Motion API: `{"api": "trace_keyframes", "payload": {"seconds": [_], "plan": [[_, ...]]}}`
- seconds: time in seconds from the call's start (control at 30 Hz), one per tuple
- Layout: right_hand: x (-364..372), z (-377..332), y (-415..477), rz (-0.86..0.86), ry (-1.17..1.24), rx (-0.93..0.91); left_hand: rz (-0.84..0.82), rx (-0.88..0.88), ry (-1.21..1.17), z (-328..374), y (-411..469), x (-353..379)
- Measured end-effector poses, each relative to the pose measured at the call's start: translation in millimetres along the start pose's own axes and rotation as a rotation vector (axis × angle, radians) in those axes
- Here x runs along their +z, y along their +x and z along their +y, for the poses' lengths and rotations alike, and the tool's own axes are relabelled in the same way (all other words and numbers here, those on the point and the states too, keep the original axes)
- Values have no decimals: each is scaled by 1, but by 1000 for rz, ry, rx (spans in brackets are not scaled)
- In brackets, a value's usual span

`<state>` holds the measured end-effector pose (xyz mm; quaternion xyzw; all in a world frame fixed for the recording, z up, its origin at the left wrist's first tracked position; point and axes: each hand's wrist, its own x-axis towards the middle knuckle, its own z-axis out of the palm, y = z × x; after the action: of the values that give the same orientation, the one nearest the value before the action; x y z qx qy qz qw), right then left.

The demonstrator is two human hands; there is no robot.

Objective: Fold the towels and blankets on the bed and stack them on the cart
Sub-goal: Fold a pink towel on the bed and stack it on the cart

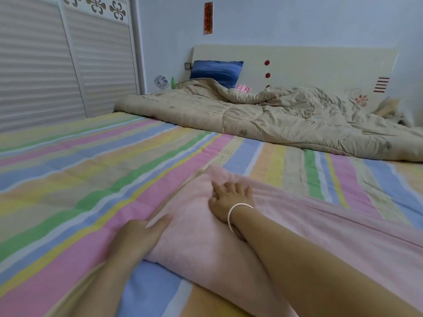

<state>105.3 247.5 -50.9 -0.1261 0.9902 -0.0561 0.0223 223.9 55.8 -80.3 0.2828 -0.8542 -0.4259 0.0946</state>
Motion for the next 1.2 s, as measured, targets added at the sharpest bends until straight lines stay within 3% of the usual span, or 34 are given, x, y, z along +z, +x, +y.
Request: {"api": "trace_keyframes", "payload": {"seconds": [0.1,0.17,0.23,0.3,0.4,0.57,0.67,0.77,1.03,1.1,1.2], "plan": [[-1,0,-6,29,13,-26,-13,16,60,0,-1,0],[-7,-1,-21,38,-16,-76,78,92,197,-1,-6,2],[-14,1,-52,18,-39,-145,335,329,394,-5,-8,9],[-17,8,-102,-5,-20,-206,493,598,598,1,-22,17],[-10,32,-170,101,2,-259,523,783,619,17,-38,21],[-7,103,-229,134,-126,-90,170,861,459,50,-102,53],[-15,145,-263,155,-96,25,-71,992,599,86,-160,89],[-25,199,-309,147,-105,174,-385,988,665,123,-223,125],[-43,354,-436,140,-71,415,-596,1235,724,201,-344,228],[-47,381,-451,71,8,423,-659,1225,705,217,-360,247],[-66,424,-453,103,-48,450,-717,1178,714,240,-381,280]]}}
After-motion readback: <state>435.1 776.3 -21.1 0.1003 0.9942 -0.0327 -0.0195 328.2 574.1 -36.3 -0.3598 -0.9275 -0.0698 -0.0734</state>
